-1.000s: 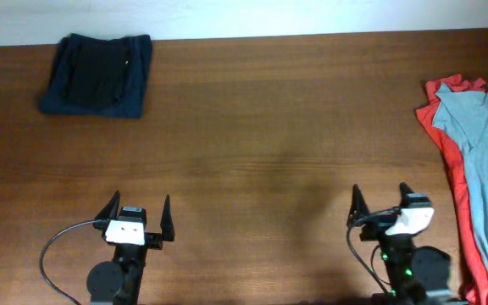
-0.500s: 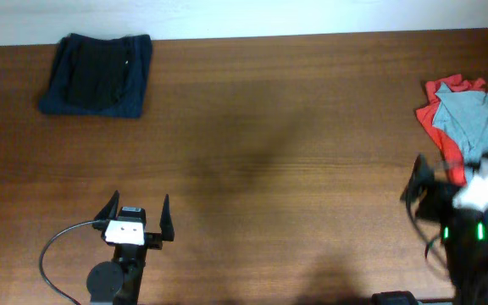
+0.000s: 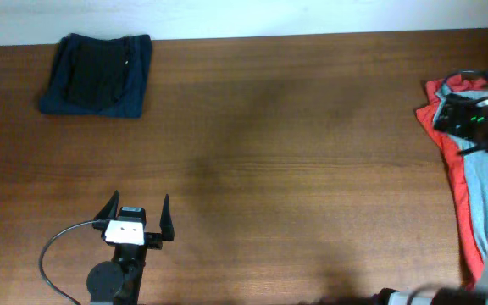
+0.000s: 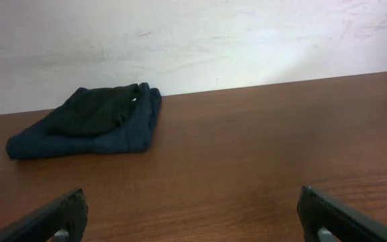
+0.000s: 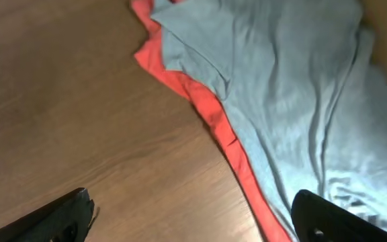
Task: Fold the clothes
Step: 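Reach the right gripper to the light blue T-shirt on the pile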
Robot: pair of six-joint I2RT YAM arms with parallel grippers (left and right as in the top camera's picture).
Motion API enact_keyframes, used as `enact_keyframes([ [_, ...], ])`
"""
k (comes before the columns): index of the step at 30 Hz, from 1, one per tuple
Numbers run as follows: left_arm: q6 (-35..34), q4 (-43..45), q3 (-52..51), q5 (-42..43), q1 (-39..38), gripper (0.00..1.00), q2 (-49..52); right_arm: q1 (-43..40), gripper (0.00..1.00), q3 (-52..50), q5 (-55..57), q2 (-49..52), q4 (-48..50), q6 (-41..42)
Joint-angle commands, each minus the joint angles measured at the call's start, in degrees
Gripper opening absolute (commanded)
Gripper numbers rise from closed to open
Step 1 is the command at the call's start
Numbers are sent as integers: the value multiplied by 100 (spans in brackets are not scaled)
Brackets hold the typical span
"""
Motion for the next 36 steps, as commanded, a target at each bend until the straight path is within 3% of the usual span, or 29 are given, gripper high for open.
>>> enact_keyframes([
  [1,109,-7,-35,-22,-31,99,-44,-531,100,153,-573,376,-7,-103],
  [9,111,-7,-35,-22,-31,99,-44,-831,93,153,-577,879,378,-125],
  [13,111,-4,-35,-22,-31,99,-44,-831,84,151,-1263,1060,485,-533],
  [19,111,-4,-35,-22,-31,99,-44,-837,81,151,-1174,1528,820,-817],
  [24,111,-4,-35,-22,-31,99,-44,-837,76,151,-1174,2083,1438,-1010],
  [27,109,-7,-35,-22,-31,99,-44,-837,64,151,-1174,2382,2026,-1440],
  [36,111,-4,-35,-22,-31,99,-44,-837,56,133,-1217,2944,2964,-1556],
])
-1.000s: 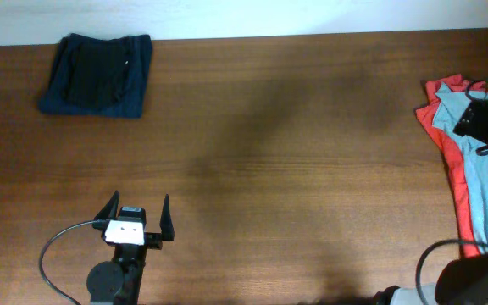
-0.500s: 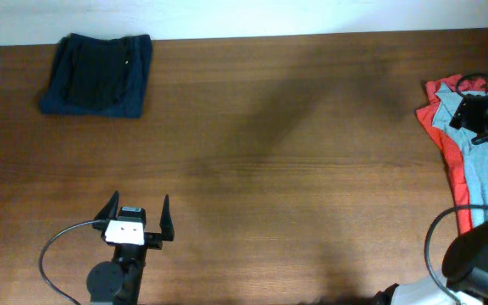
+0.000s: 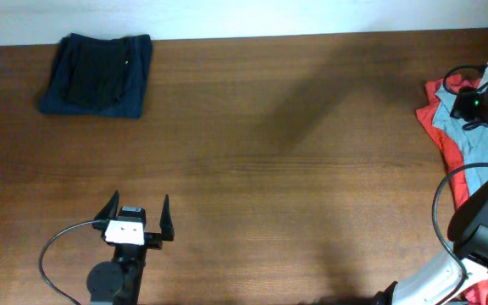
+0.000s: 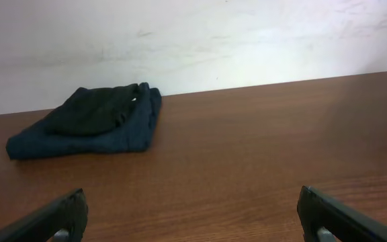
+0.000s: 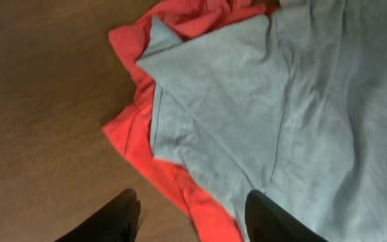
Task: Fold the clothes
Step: 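Reach the right gripper to the light blue T-shirt on the pile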
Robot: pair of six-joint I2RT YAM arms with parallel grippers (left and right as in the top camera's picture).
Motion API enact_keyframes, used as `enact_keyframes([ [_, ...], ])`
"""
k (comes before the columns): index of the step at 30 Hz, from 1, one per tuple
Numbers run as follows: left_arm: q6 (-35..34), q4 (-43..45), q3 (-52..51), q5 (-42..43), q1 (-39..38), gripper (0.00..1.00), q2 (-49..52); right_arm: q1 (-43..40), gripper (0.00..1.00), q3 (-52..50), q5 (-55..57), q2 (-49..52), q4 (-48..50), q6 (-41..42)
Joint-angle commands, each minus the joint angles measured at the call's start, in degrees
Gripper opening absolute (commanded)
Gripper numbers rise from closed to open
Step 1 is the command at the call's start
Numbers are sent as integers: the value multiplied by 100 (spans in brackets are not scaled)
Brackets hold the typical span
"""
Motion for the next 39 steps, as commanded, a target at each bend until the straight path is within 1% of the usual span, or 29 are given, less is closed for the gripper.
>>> enact_keyframes([
  [1,111,-7,-35,-20,-31,99,-44,-24,56,87,-66,339,234,-105],
  [12,111,-4,-35,-20,-31,99,-44,7,56,85,-363,1200,918,-162],
  [20,109,-4,-35,-20,-31,99,-44,20,56,79,-391,1622,1064,-216],
  [26,111,-7,-35,-20,-31,99,-44,20,56,79,-389,1641,1075,-214],
  [28,111,-7,-35,-20,-31,99,-44,20,53,79,-389,1644,1073,-214],
  [29,111,-4,-35,-20,-31,99,-44,20,48,79,-389,1641,1073,-214],
  [30,111,-4,-35,-20,-31,99,-44,20,35,83,-389,1641,1080,-214],
  [31,111,-4,-35,-20,-31,99,-44,20,31,90,-389,1631,1078,-212],
  [33,111,-4,-35,-20,-31,100,-44,20,29,96,-391,1574,1078,-212],
  [39,111,-4,-35,-20,-31,99,-44,20,30,96,-391,1233,1073,-210],
])
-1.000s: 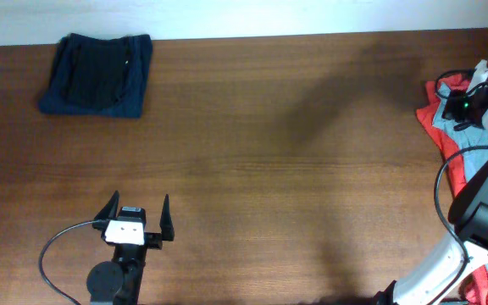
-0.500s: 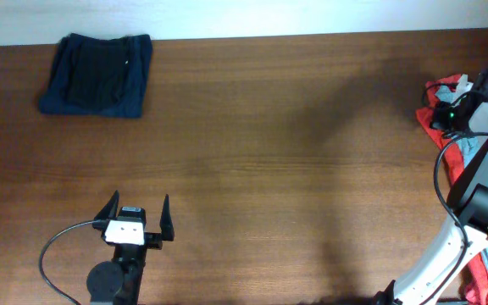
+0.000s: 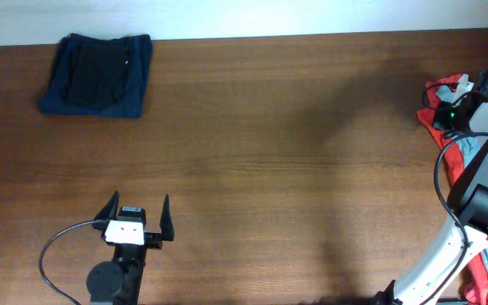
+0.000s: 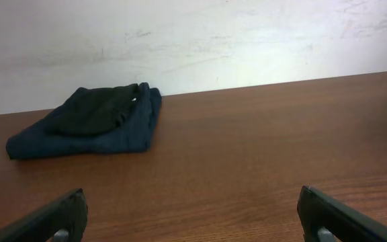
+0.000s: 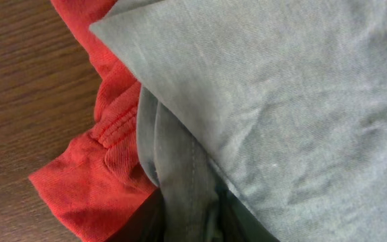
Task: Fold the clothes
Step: 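Reach the right gripper to the light blue T-shirt on the pile, then grasp the light blue T-shirt and drag it left onto the table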
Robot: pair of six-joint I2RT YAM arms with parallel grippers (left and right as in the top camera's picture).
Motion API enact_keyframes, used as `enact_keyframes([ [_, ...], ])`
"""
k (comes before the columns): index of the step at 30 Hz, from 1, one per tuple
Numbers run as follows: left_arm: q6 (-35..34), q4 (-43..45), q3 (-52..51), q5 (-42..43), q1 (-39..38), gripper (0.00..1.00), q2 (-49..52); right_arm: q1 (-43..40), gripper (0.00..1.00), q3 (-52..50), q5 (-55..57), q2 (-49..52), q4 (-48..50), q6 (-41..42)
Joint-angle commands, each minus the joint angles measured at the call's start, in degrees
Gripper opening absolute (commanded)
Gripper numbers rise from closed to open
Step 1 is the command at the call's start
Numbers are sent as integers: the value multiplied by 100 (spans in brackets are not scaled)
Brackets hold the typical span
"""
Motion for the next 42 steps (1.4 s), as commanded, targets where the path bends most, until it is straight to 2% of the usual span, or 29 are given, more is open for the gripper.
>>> enact_keyframes([
  [1,109,-4,-35,-20,-31,99,-44,20,30,87,-98,-369,-15,2],
  [8,111,-4,-35,-20,-31,99,-44,20,30,87,-98,-450,-70,2],
  [11,111,-7,-35,-20,-31,99,-44,20,24,87,-96,-450,-70,2],
  [15,111,-4,-35,-20,-31,99,-44,20,4,87,-98,-450,-72,2],
  [22,111,-4,-35,-20,-31,99,-44,13,4,87,-94,-828,-107,2],
  [37,109,-4,-35,-20,-31,99,-44,35,4,87,-372,-2409,-516,2],
  [42,111,-4,-35,-20,-31,99,-44,472,4,87,-568,-3088,-688,4],
])
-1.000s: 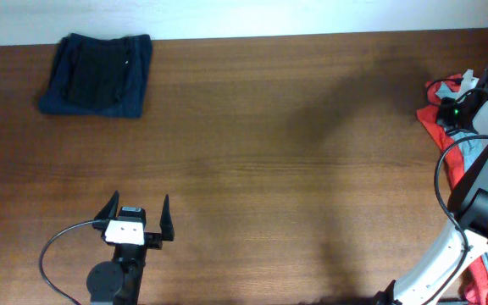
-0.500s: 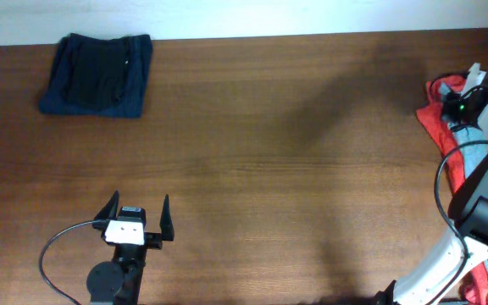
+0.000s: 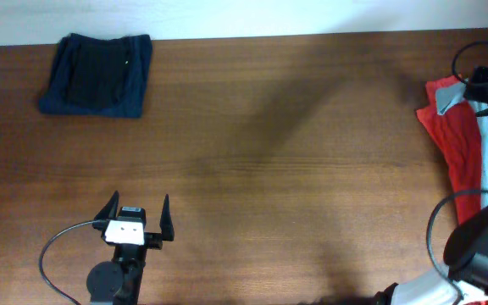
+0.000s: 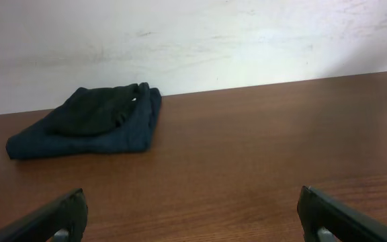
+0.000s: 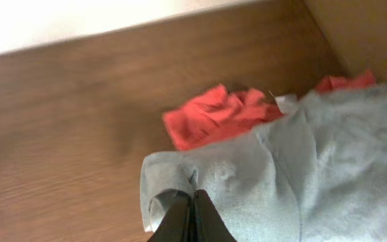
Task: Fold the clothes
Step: 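Grasp the light blue T-shirt and drag it left onto the table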
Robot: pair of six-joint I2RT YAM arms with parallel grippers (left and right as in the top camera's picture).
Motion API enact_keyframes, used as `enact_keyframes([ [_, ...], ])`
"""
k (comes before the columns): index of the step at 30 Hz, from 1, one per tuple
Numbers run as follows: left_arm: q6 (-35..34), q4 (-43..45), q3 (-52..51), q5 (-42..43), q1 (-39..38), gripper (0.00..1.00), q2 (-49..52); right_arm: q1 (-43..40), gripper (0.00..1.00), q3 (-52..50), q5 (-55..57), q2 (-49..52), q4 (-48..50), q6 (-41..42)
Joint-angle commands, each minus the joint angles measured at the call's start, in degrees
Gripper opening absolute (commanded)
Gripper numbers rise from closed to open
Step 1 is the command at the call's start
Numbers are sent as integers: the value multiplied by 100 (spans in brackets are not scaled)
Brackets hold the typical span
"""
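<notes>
A grey shirt (image 5: 301, 168) hangs pinched at a fold in my right gripper (image 5: 193, 205), which is shut on it and raised at the table's far right (image 3: 484, 86). A corner of the grey cloth (image 3: 447, 97) dangles over the red garment (image 3: 449, 135), which lies on the wood below (image 5: 213, 114). Near the front left, my left gripper (image 3: 138, 213) rests open and empty, with bare table between its fingers (image 4: 192, 202). A folded dark blue garment (image 3: 98, 74) lies at the far left corner (image 4: 86, 124).
The brown wooden table (image 3: 269, 169) stretches between the two arms. A white wall (image 4: 213, 33) runs behind its far edge. The right arm's cable and body (image 3: 473, 237) stand at the right edge.
My right gripper was pressed down around the grey shirt's edge over the red garment. Now it is shut on that edge and raised, with the table far below. The left arm has not moved.
My right gripper was wide open above the grey and red pile. Then it was narrower over the grey shirt's far corner, then down on the folded edge. Now it holds that edge up off the red garment. The left gripper stayed open in place.
</notes>
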Motion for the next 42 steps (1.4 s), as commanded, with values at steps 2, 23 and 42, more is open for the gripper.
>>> enact_keyframes([
  [2,111,-4,-35,-22,-31,99,-44,846,4,87,-275,-942,-201,26],
  [23,111,-4,-35,-22,-31,99,-44,6312,4,85,-299,1139,1231,894],
  [42,109,-4,-35,-22,-31,99,-44,7431,44,87,-452,1281,1639,837],
])
